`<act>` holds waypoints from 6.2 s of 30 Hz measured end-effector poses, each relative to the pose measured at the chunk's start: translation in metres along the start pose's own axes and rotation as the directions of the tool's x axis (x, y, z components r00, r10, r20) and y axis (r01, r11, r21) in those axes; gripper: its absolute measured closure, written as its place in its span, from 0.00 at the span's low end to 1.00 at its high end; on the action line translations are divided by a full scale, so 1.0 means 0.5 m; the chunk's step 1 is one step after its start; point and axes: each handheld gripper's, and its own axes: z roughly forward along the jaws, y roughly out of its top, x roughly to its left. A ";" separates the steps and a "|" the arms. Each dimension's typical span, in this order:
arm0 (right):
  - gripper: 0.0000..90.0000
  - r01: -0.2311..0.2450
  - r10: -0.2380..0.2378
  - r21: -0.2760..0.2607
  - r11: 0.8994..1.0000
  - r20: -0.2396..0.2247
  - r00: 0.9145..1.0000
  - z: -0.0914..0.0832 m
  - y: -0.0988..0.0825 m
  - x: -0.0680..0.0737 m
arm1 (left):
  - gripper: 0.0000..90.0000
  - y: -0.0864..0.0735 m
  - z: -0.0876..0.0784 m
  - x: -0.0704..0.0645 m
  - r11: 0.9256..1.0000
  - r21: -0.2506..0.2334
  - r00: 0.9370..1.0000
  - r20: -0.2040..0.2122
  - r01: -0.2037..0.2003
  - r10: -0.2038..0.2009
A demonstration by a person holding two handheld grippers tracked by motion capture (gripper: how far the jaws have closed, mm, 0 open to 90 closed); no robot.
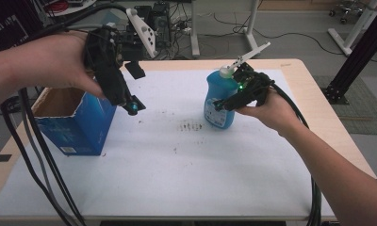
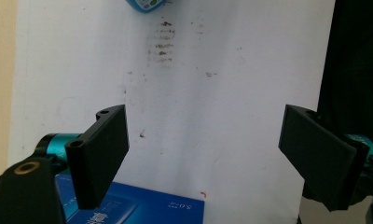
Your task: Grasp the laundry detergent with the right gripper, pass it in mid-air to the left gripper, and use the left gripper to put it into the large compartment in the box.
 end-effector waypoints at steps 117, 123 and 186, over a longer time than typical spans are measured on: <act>0.53 0.376 -0.396 -0.133 0.917 -0.411 0.821 -0.136 0.212 0.177 | 0.28 0.152 -0.055 0.018 0.994 -0.034 0.988 0.113 -0.101 0.104; 0.53 0.377 -0.396 -0.130 0.917 -0.403 0.825 -0.137 0.213 0.175 | 0.31 0.154 -0.054 0.018 0.995 -0.035 0.988 0.116 -0.096 0.099; 0.51 0.400 -0.418 -0.134 0.907 -0.415 0.808 -0.130 0.214 0.181 | 0.42 0.148 -0.050 0.020 0.996 -0.022 0.991 0.104 -0.086 0.088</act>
